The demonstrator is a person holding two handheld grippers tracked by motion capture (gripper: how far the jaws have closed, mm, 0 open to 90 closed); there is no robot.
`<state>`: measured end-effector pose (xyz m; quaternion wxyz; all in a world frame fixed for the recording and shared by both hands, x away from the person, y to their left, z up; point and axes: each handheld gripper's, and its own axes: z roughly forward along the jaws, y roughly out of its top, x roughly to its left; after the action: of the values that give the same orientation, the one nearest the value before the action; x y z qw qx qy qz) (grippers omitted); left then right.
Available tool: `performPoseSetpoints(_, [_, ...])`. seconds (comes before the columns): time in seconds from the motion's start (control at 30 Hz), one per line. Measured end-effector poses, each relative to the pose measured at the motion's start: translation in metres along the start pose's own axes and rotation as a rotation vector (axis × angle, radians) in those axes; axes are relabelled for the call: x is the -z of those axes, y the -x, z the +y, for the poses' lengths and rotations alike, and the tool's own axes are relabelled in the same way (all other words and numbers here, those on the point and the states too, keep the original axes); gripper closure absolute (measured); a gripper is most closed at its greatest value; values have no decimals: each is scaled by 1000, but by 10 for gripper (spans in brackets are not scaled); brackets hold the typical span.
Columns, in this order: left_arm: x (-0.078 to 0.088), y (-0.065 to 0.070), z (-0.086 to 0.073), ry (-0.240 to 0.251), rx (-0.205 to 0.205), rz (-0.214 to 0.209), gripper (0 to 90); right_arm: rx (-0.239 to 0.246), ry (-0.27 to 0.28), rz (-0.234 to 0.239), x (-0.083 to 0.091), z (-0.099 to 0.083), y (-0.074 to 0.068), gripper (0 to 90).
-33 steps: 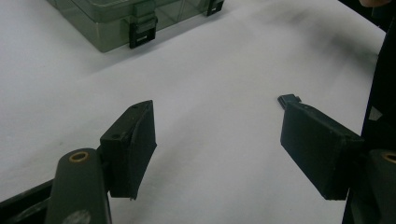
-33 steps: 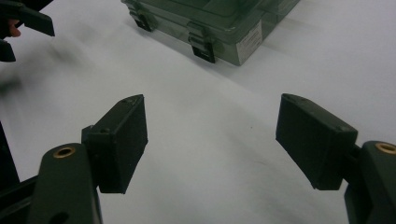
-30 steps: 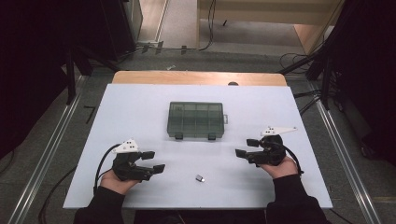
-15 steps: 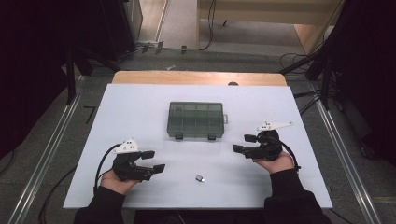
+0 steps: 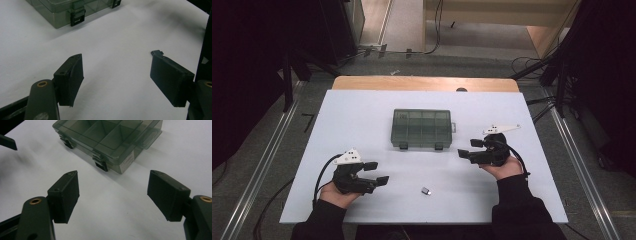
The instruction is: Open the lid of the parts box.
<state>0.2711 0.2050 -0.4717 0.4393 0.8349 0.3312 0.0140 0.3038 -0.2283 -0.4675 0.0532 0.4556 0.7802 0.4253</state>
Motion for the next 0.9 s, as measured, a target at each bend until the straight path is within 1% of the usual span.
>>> performPoseSetpoints(0.1, [1, 0, 0, 7, 2, -1, 269, 0, 2, -8, -2, 3, 0, 244])
performPoseSetpoints(0.23, [1, -1, 0, 3, 5, -2, 269, -7, 8, -18, -4, 7, 1, 244])
performPoseSetpoints(0.43, [0, -1, 0, 2, 6, -5, 269, -3, 2, -12, -8, 12, 0, 250])
performPoseSetpoints(0.57, [0, -1, 0, 3, 7, -8, 269, -3, 6, -5, -10, 13, 2, 267])
performPoseSetpoints(0.67, [0, -1, 0, 0, 11, -7, 269, -1, -4, -4, -12, 16, 3, 280])
performPoseSetpoints(0.8, [-1, -1, 0, 0, 21, -18, 269, 7, -2, -5, -16, 21, 3, 293])
performPoseSetpoints(0.87, [0, -2, 0, -1, 24, -17, 269, 8, -5, -6, -17, 23, 3, 300])
performPoseSetpoints(0.9, [0, -2, 0, 0, 24, -17, 269, 8, -6, -5, -18, 24, 3, 317])
